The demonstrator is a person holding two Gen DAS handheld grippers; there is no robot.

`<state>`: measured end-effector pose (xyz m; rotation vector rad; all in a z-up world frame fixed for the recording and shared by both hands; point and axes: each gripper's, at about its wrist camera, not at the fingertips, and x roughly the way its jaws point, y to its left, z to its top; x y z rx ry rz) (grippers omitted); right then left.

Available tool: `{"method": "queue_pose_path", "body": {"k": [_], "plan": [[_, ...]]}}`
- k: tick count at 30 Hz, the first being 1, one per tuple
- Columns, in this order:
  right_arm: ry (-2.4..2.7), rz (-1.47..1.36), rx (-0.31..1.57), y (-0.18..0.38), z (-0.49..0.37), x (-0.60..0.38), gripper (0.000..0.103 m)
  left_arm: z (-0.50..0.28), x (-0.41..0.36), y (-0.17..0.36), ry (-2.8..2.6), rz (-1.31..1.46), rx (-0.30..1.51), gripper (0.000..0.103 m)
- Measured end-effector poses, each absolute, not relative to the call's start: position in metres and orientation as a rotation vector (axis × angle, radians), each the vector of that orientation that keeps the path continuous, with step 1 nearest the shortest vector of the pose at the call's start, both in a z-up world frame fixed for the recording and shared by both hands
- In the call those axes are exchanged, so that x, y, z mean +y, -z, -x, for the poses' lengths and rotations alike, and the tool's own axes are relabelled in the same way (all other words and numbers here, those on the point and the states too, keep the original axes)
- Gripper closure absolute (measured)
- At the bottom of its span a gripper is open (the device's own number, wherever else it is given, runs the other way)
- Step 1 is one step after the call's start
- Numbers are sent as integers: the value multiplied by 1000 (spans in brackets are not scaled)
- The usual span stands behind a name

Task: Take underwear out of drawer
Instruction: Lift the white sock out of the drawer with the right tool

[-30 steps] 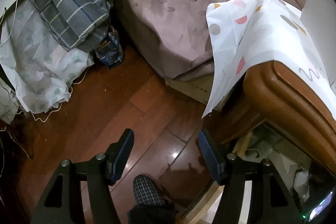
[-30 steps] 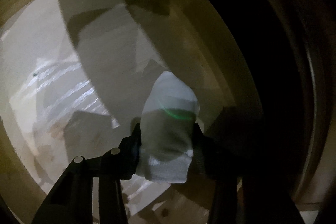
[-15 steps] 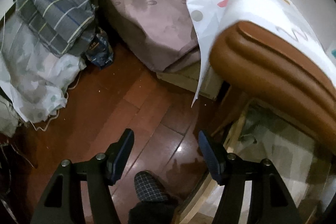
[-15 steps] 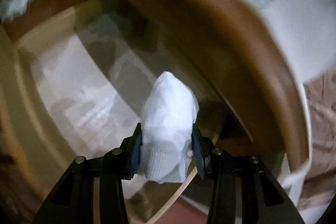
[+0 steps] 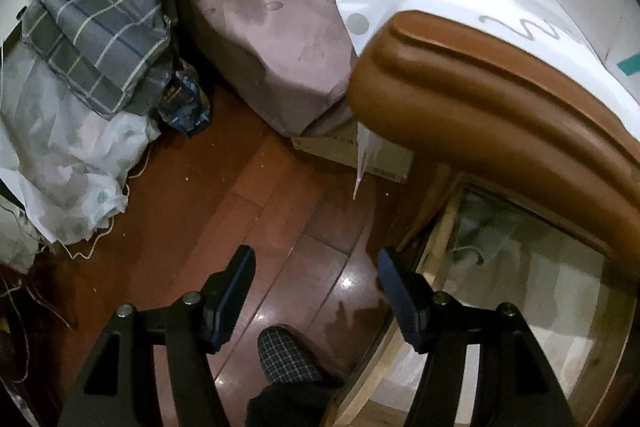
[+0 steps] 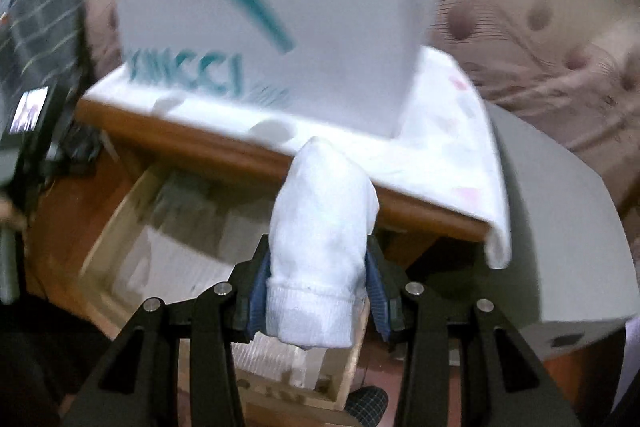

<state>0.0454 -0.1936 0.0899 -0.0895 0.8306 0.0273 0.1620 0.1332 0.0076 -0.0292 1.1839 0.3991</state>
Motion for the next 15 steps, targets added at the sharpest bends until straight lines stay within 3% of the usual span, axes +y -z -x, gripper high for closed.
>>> {"method": "queue_pose_path", "body": {"k": [15], "plan": [[419,-134,757,-116,-72,-278,64,-160,116,-8,-370,-54,1162,38]]}}
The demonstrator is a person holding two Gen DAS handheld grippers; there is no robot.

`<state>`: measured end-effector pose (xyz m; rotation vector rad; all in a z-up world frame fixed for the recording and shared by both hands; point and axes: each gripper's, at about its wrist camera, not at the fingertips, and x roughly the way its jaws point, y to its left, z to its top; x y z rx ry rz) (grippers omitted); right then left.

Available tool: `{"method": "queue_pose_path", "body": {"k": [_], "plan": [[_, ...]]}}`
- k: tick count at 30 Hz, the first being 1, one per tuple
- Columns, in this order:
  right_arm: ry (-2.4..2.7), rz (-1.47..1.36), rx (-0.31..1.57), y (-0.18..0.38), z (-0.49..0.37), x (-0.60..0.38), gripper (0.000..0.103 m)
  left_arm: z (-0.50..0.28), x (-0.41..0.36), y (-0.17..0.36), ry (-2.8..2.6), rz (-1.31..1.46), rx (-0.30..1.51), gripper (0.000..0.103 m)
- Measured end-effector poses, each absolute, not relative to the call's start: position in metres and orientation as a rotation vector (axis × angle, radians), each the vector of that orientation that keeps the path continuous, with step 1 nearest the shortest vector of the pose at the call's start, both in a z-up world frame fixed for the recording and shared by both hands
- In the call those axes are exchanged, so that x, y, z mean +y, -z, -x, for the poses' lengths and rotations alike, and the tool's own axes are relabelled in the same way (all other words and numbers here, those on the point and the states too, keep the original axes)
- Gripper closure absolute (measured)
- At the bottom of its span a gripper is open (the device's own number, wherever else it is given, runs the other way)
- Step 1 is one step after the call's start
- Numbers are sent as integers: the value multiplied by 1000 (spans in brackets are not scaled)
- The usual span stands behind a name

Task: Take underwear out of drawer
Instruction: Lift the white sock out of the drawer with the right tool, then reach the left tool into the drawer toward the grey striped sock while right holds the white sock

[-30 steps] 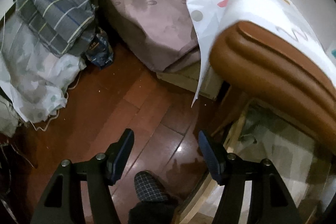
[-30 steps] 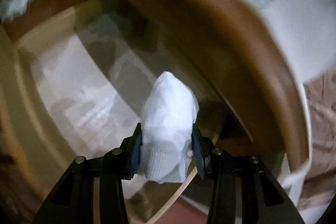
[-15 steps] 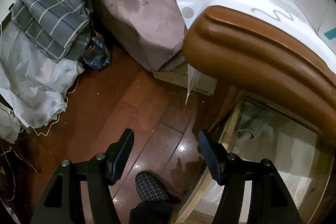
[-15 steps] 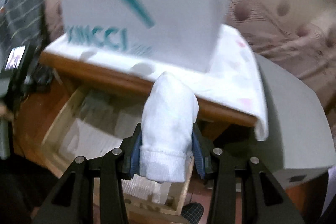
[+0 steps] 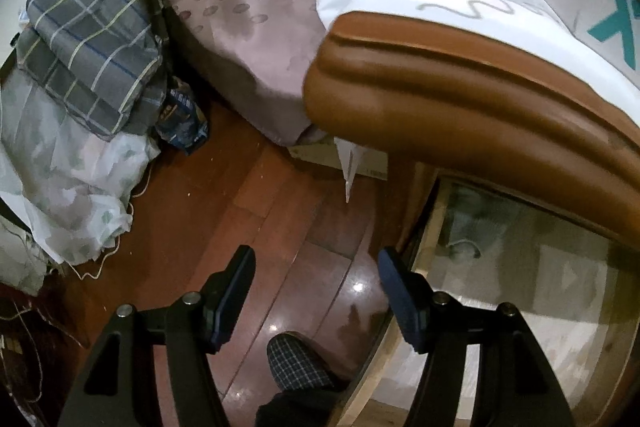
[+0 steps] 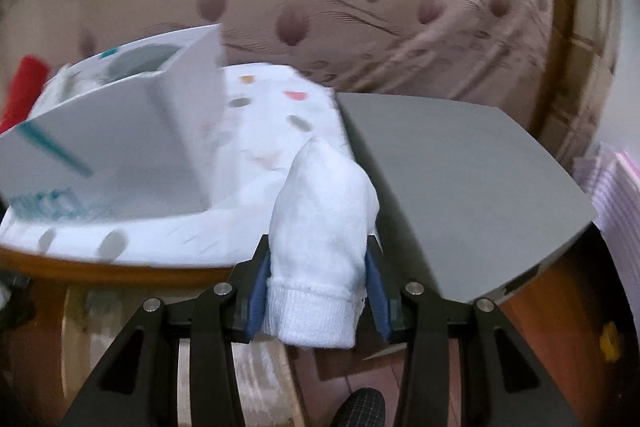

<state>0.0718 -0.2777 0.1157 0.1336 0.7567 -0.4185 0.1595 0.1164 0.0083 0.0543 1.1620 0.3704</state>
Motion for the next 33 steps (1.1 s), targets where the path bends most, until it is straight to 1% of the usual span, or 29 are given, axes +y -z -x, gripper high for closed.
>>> {"method": "queue_pose_path", "body": {"k": [5,8,12,18,23,33], "plan": [[548,-201,685,-104,-77,-304,63,-156,109,-12,-368,-89,1138,38],[607,-215,655,-95,-78,-318,63,-147,98,-21,-361,-146,1081,38],[652,-276,659,-85,-79,-339,63,-137,81,-27,-357,-260,1016,38],[677,-233,672,-75,-79,-351,64,-118,53,-36,-308,-382,941,38],[652,-316,702,-66,-76,-369,63,-109,41,-31,-304,-502,925,38],[643,-297,708,-65,-75,-370,63,-92,-3,-9,-302,-816,802,38]]}}
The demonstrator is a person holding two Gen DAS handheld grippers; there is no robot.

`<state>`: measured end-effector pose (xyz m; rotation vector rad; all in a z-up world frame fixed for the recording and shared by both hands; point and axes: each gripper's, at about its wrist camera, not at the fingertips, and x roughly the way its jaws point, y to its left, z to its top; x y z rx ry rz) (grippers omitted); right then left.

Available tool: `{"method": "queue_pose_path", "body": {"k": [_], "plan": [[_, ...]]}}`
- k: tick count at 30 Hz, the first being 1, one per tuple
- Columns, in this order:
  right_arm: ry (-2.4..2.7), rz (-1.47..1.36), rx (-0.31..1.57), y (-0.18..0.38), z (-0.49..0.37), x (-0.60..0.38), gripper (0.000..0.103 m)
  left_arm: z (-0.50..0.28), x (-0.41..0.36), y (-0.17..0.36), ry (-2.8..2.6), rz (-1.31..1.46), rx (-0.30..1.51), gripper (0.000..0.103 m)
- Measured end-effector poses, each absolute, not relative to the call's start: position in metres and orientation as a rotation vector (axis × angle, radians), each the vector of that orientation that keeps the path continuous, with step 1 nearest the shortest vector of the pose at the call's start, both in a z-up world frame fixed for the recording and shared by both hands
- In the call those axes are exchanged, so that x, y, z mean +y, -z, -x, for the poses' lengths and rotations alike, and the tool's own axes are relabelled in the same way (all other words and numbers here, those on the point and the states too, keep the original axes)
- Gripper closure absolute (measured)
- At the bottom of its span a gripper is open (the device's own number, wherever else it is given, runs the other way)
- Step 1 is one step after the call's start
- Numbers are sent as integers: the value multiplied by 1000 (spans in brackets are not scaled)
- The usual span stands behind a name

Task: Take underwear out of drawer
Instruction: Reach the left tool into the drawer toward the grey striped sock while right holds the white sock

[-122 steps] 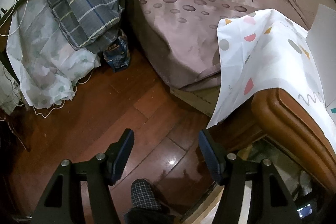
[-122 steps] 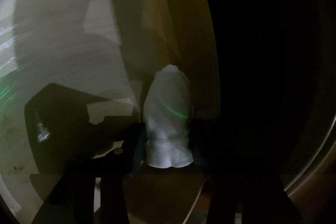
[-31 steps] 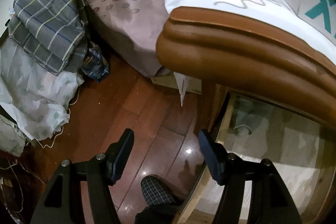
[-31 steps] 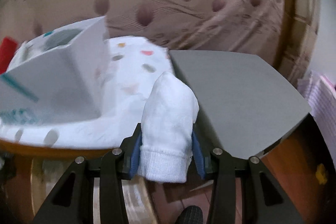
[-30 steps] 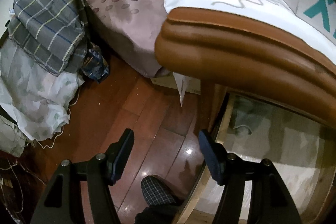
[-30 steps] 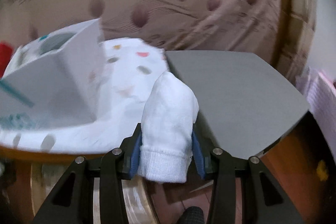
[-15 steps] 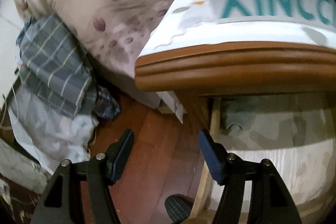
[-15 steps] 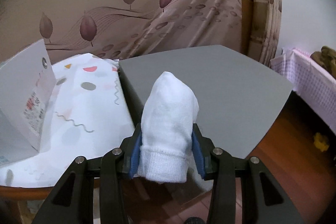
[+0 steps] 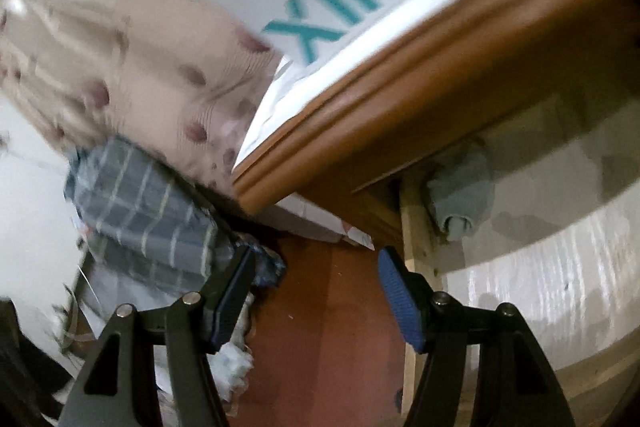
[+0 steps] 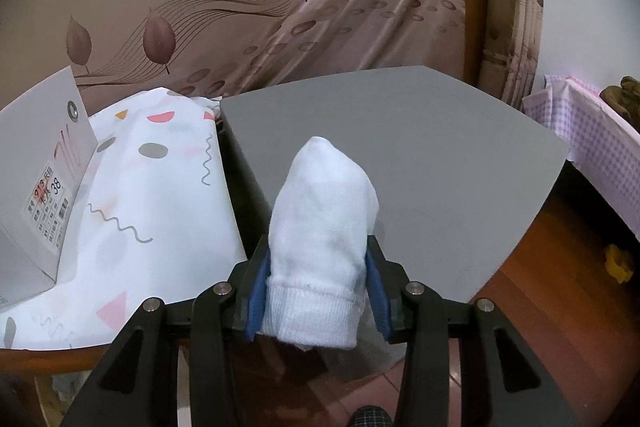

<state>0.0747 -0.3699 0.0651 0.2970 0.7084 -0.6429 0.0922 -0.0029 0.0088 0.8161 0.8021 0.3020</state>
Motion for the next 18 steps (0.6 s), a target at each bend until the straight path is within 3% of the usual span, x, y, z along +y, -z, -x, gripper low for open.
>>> {"method": "queue_pose_path", "body": {"k": [18], "plan": [[608,-326,708,-65,-76,-373,63,-91,-52,54,-254,-1129,749,37]]}}
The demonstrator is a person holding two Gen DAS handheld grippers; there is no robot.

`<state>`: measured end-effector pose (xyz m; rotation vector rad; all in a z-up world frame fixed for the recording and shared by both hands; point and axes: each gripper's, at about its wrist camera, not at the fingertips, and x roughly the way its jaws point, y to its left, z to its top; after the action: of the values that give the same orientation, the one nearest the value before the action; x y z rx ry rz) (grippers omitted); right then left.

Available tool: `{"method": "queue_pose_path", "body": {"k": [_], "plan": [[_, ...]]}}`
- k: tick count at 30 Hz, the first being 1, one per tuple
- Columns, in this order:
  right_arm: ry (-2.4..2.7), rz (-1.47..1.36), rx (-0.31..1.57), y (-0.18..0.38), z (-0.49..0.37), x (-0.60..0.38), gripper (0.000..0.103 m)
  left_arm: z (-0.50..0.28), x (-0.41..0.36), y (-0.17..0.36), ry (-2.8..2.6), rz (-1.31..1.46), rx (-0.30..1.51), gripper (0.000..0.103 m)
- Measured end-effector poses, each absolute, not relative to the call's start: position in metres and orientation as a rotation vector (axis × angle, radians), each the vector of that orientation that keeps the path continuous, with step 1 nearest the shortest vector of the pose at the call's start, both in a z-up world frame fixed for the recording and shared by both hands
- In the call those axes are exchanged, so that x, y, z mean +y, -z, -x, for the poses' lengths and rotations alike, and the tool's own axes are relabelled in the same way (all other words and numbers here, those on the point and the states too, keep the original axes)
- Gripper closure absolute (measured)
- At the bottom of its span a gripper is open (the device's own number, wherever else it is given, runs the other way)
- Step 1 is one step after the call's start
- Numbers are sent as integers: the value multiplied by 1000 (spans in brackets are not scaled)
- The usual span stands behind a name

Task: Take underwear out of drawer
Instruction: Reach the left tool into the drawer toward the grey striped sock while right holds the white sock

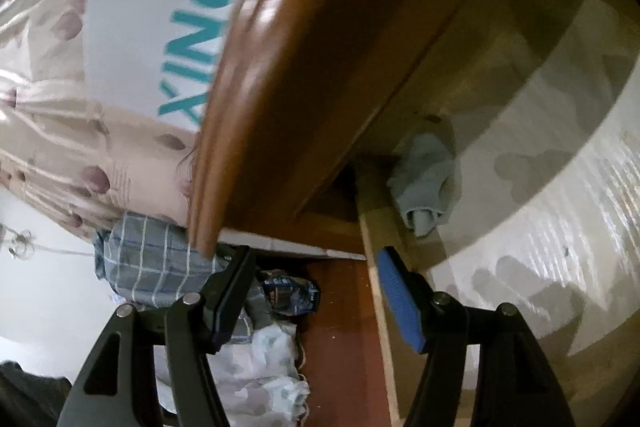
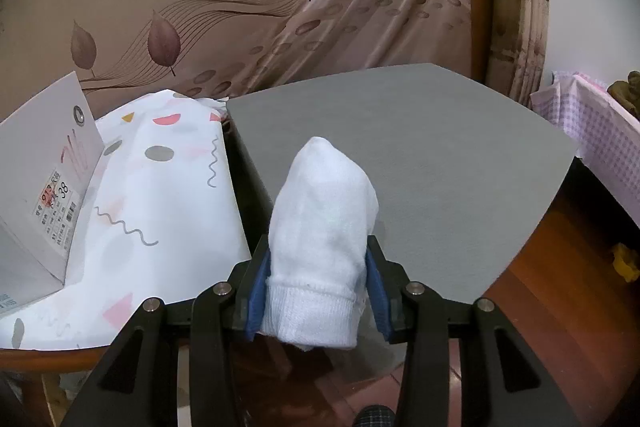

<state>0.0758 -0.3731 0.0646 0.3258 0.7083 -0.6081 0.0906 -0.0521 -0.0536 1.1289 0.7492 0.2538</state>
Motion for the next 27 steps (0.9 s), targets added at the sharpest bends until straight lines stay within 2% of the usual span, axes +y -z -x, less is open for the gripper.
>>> {"method": "queue_pose_path", "body": {"k": [10,18,27], "plan": [[584,-318,717,-63,-81,-369,63,-116,-69,85,-111,-1175,822,38],[575,-325,725,-61,-83,-367,63,-141,-69,108,2,-1161,994,38],[569,-323,728,-61,-83,-367,63,-158,-67,132,12,-1219,1018,38]]}}
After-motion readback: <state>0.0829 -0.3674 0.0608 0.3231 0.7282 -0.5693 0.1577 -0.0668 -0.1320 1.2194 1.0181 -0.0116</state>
